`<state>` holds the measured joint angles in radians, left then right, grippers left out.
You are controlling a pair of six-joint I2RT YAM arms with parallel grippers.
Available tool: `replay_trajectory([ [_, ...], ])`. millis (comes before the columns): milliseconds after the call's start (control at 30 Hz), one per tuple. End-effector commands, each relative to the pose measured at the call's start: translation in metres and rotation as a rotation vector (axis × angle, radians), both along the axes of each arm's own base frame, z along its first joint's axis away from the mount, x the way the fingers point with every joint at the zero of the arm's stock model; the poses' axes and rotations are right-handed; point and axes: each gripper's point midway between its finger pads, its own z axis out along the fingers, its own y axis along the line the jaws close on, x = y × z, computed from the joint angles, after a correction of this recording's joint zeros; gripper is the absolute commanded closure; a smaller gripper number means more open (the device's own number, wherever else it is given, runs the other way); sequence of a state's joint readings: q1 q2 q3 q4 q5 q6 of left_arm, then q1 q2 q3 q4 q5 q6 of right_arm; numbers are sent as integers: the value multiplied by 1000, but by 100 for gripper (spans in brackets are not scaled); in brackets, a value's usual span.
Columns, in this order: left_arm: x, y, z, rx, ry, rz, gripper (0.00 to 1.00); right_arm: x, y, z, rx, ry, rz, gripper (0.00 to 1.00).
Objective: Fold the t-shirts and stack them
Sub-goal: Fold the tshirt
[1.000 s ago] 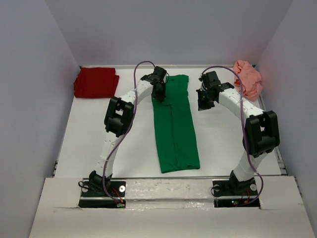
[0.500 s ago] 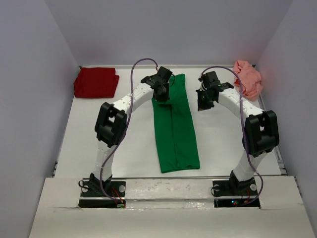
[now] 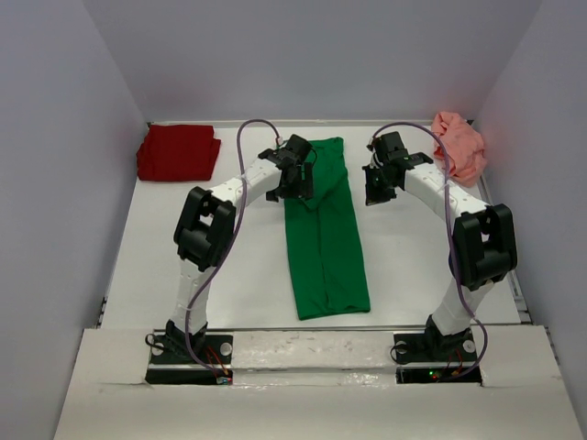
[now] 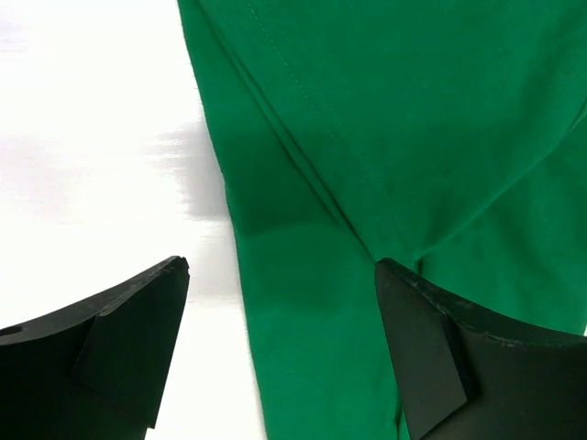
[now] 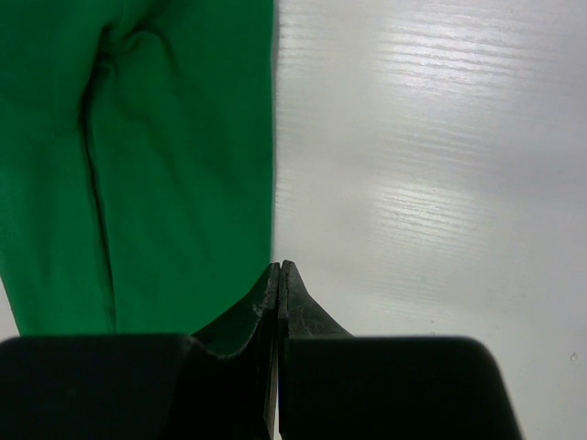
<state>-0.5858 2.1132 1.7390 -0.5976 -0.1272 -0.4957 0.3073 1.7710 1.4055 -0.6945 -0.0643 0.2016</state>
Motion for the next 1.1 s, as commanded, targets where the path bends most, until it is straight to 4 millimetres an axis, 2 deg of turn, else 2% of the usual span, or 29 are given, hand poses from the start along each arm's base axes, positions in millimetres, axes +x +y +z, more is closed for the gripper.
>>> replay_trajectory([
  [0,20,6,40,-2,-114,51,8,11,9,11,38,-45,22,100],
  [67,34,7,51,3,-155,52,10,13,11,10,44,-45,24,100],
  [167,59,0,72,-58,-204,29,21,15,13,12,53,-46,28,100],
  [267,88,-12,95,-150,-294,-71,30,14,16,19,58,-62,35,100],
  [333,103,-19,97,-231,-306,-149,32,14,15,20,53,-69,35,100],
  [367,114,-19,105,-253,-332,-153,36,12,14,23,50,-75,34,100],
  [433,124,-19,100,-296,-310,-170,41,11,11,27,40,-85,30,100],
  [467,131,-11,76,-286,-261,-157,43,11,10,29,37,-89,29,100],
  [500,138,-10,81,-287,-275,-159,49,9,8,34,36,-99,26,100],
  [533,141,-8,61,-276,-238,-158,51,9,8,37,35,-106,25,100],
  [733,138,-5,20,-247,-173,-165,51,9,9,51,49,-134,31,100],
  [833,133,-3,9,-239,-152,-166,51,9,10,52,52,-133,32,100],
  [1067,129,-2,6,-242,-146,-176,50,8,9,44,45,-112,30,100],
])
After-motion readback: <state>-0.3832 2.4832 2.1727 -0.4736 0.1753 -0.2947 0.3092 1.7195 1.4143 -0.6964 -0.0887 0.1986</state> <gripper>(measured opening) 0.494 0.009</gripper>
